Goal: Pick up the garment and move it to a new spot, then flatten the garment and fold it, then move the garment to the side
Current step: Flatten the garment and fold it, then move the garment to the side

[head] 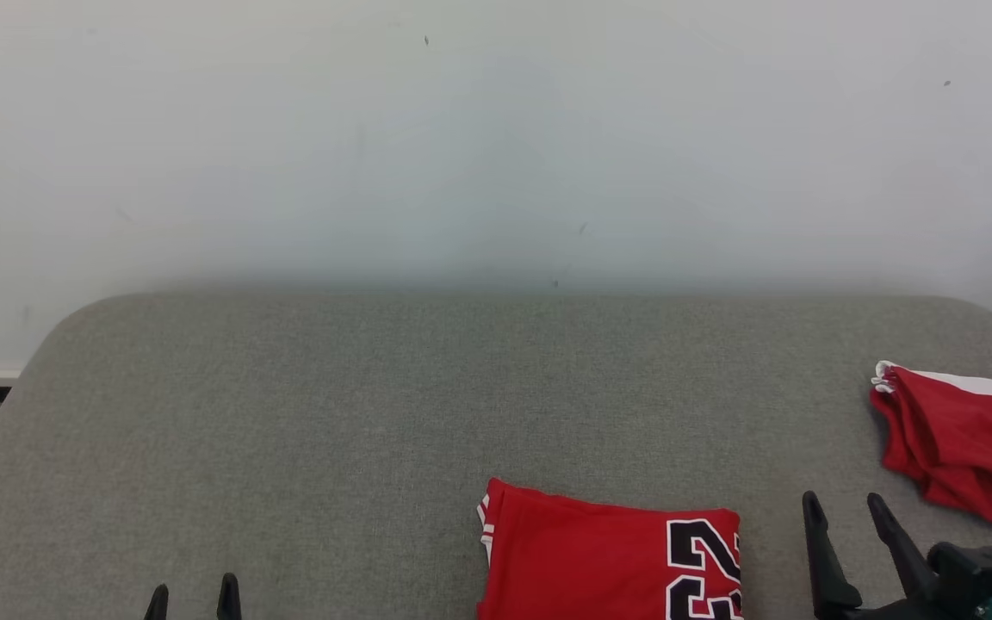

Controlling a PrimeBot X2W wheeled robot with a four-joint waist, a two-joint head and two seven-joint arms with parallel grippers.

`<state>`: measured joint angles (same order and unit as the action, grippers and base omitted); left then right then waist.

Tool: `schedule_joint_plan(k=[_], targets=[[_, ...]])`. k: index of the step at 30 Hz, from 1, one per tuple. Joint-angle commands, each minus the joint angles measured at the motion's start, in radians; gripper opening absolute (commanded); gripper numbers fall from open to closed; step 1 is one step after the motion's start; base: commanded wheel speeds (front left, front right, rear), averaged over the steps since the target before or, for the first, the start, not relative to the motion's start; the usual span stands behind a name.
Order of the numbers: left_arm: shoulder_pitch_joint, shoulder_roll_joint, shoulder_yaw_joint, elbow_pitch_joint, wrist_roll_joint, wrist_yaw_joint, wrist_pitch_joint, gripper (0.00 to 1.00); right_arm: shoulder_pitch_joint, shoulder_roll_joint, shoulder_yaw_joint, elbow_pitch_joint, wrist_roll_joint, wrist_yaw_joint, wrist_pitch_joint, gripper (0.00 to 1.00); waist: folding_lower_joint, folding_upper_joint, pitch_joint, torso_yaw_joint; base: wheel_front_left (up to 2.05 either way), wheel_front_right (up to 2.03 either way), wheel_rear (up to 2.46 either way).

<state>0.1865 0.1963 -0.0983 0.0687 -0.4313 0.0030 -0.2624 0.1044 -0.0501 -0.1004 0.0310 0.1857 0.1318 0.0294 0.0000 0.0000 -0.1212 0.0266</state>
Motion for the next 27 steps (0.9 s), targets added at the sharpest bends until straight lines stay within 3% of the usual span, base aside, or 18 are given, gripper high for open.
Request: schedule_joint_plan(k=[1, 10, 27], targets=[[0.024, -0.004, 0.004, -0.003, 0.002, 0.002, -0.003, 1.00, 0.010, 0.000, -0.007, -0.007, -0.008, -0.003, -0.014, 1.00, 0.0000, 0.0000, -0.015, -0.012, 0.00, 0.00, 0.00], [0.037, -0.014, 0.015, 0.024, 0.008, 0.003, 0.004, 1.00, 0.026, 0.000, -0.001, -0.006, -0.055, -0.003, -0.011, 1.00, 0.0000, 0.0000, -0.034, -0.038, 0.00, 0.00, 0.00], [0.011, 0.024, -0.008, 0.049, 0.039, 0.020, 0.028, 1.00, 0.029, -0.001, 0.035, 0.031, -0.043, -0.003, 0.040, 1.00, 0.0000, 0.0000, -0.025, -0.033, 0.00, 0.00, 0.00]])
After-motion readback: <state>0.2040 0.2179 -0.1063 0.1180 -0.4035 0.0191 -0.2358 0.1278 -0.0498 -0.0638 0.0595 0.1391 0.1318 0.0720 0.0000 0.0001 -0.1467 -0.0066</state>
